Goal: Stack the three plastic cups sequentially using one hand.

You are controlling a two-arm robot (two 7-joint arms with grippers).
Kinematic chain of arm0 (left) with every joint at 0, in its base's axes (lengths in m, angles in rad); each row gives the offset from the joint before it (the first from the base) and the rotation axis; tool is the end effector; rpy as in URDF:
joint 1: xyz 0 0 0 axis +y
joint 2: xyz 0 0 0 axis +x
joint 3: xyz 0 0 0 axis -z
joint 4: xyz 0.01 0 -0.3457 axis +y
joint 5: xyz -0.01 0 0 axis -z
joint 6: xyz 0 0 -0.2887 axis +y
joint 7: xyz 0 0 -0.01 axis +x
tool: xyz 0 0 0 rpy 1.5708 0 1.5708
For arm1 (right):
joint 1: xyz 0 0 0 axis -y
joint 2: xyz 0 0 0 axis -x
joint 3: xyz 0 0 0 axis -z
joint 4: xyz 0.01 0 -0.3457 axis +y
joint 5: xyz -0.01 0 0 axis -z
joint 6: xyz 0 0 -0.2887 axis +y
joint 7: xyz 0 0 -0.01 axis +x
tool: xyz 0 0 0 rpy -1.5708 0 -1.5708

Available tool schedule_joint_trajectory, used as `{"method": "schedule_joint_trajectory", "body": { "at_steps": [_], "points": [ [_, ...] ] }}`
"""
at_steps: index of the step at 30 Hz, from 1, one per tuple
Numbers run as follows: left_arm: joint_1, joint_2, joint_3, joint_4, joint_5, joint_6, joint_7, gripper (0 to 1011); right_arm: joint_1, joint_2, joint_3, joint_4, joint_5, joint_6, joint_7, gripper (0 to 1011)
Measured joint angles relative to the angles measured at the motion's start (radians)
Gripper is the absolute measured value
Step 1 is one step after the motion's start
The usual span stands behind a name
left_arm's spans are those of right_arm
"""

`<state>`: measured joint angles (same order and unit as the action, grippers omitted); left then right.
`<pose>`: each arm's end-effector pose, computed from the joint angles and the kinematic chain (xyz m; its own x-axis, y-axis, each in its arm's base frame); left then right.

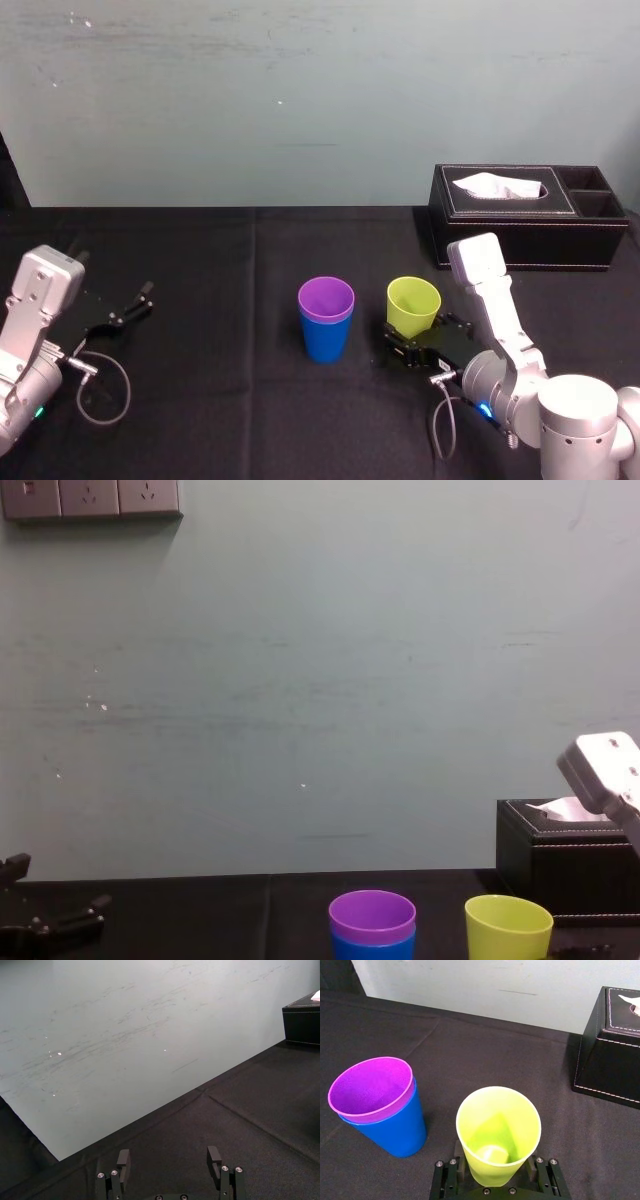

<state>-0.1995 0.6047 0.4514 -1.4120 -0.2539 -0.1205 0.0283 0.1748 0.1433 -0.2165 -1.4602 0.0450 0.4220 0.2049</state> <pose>0.3482 0.1197 -0.3433 0.2923 0.8803 0.3737 -0.9553 0.2873 0.0703 0.3620 0.0088 -0.3402 0.3726 -0.9266 0.0507 0.8592 0.3238 -0.3960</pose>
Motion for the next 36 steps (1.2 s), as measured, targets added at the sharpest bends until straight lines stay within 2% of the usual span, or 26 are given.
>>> {"method": "schedule_joint_trajectory", "body": {
  "at_steps": [4, 11, 17, 20, 27, 33, 36],
  "points": [
    [0.000, 0.000, 0.000, 0.000, 0.000, 0.000, 0.000, 1000, -0.003, 0.004, -0.003, -0.012, -0.006, 0.000, 0.000, 697],
    [0.000, 0.000, 0.000, 0.000, 0.000, 0.000, 0.000, 1000, -0.017, 0.043, -0.034, -0.105, -0.078, 0.007, -0.004, 697],
    [0.000, 0.000, 0.000, 0.000, 0.000, 0.000, 0.000, 1000, -0.012, 0.064, -0.029, -0.190, -0.101, 0.062, 0.027, 697],
    [0.000, 0.000, 0.000, 0.000, 0.000, 0.000, 0.000, 1000, -0.005, 0.065, -0.023, -0.215, -0.098, 0.091, 0.047, 697],
    [0.000, 0.000, 0.000, 0.000, 0.000, 0.000, 0.000, 1000, 0.035, 0.058, -0.005, -0.271, -0.056, 0.211, 0.117, 697],
    [0.000, 0.000, 0.000, 0.000, 0.000, 0.000, 0.000, 1000, 0.059, 0.059, -0.018, -0.298, -0.045, 0.264, 0.143, 697],
    [0.000, 0.000, 0.000, 0.000, 0.000, 0.000, 0.000, 1000, 0.063, 0.059, -0.024, -0.308, -0.038, 0.272, 0.151, 697]
  ]
}}
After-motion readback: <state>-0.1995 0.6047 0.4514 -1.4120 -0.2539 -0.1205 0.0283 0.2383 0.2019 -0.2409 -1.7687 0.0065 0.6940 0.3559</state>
